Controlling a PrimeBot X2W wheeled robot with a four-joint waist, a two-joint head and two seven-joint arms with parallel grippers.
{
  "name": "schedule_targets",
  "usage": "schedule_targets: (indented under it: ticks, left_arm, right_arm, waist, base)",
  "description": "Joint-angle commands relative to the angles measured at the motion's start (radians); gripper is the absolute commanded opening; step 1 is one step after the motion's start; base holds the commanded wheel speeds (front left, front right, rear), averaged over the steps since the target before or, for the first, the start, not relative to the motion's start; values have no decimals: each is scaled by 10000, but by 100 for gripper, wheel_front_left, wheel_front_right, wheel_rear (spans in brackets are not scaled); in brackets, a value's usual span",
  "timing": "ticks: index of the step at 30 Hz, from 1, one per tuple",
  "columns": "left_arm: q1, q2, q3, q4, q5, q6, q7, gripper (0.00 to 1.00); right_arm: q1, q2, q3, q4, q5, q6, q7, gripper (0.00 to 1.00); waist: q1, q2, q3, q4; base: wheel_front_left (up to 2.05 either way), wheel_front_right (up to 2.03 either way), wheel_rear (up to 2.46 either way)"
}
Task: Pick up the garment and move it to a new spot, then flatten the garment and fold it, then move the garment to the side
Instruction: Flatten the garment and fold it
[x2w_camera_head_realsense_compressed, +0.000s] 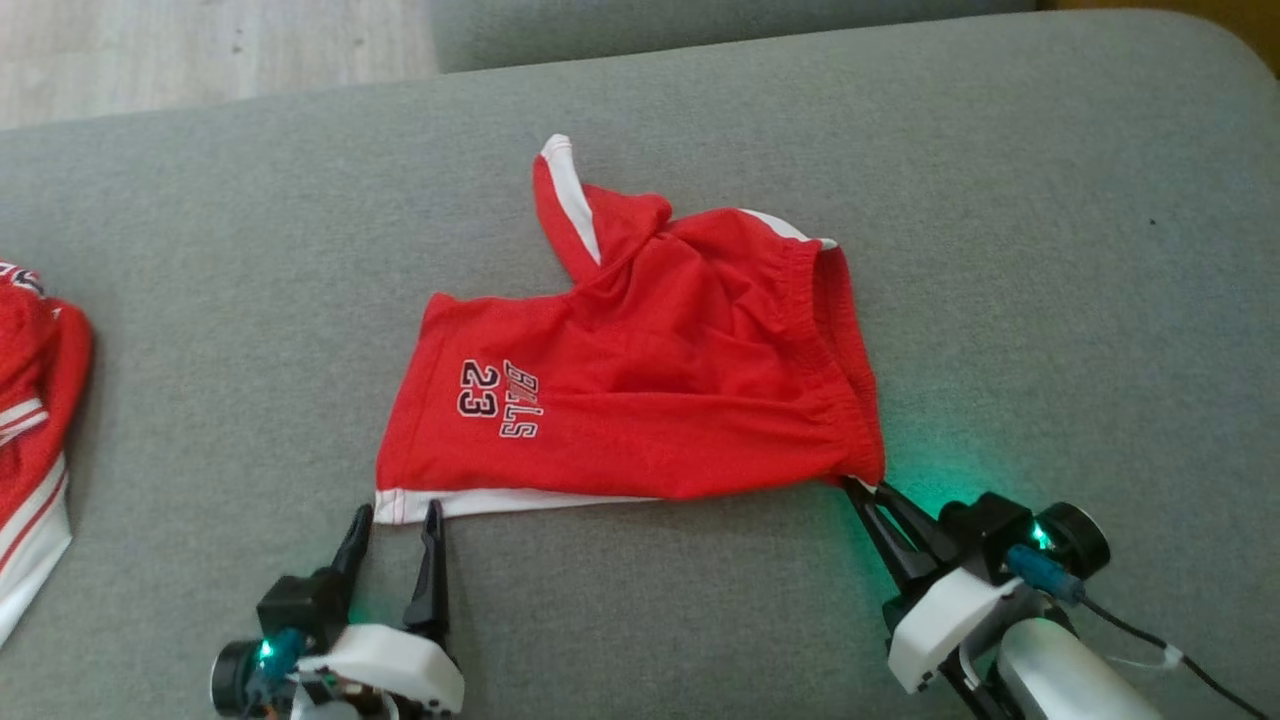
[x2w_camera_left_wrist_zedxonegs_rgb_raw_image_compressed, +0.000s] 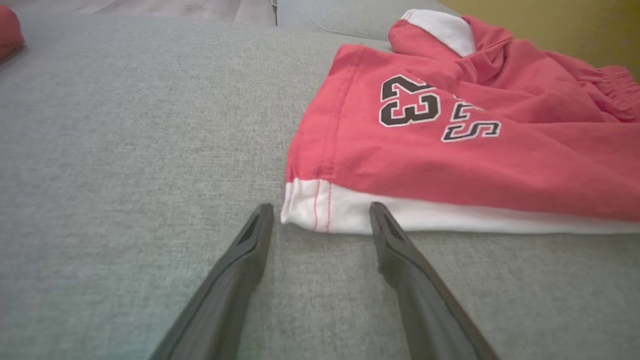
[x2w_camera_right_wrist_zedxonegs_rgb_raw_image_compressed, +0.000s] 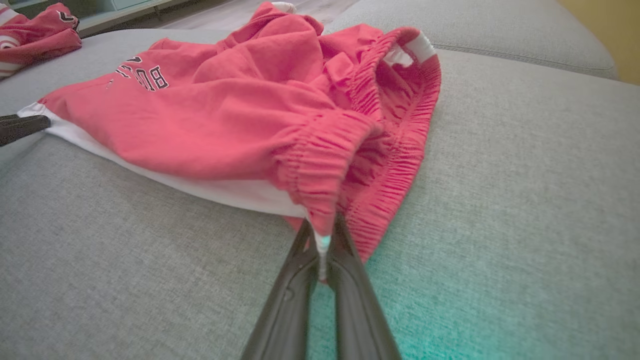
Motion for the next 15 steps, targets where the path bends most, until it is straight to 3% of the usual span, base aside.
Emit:
schedule_targets:
  ticks: [1,2,3,4,5,6,10,15]
  left_arm:
    - [-405,29,263,15,-71,-28,-53,100]
    - [-466,29,242,139,-80,-34,-53,100]
    - [-526,28,230,213,-75,-35,-53,79]
    - [-526,28,230,213,-75,-35,-53,79]
    - [-578,28,224,242,-66,-34,-53,35]
    - [-615,28,206,254,-56,-39,-53,0]
    - [-682,28,169,71,39,19,-53,0]
    - [-1145,77,467,-1109,407,-41,-53,0]
  right_arm:
    - [-325,-74,173,-325,88,-9,-40,0]
    - [-345,-71,183,-356,108,-9,-40,0]
    - [-363,-67,184,-397,131,-9,-40,0]
    - [-363,-67,184,-397,131,-9,-40,0]
    - [-372,-61,177,-436,158,-9,-40,0]
    - [-378,-57,173,-466,183,-9,-40,0]
    - [-378,11,137,-791,530,-9,-40,0]
    - [-679,-84,257,-1698,1298,-9,-40,0]
  waist:
    - [-1,-1,78,-94]
    - [-1,-1,94,-121]
    - [-1,-1,106,-142]
    - [-1,-1,106,-142]
    - [-1,-1,121,-156]
    - [-1,-1,127,-166]
    - [-1,-1,114,-132]
    - [-1,-1,-162,71]
  base:
    - [0,0,0]
    - [0,0,0]
    - [0,0,0]
    - [0,0,0]
    - [0,0,0]
    - [0,0,0]
    - [0,0,0]
    - [0,0,0]
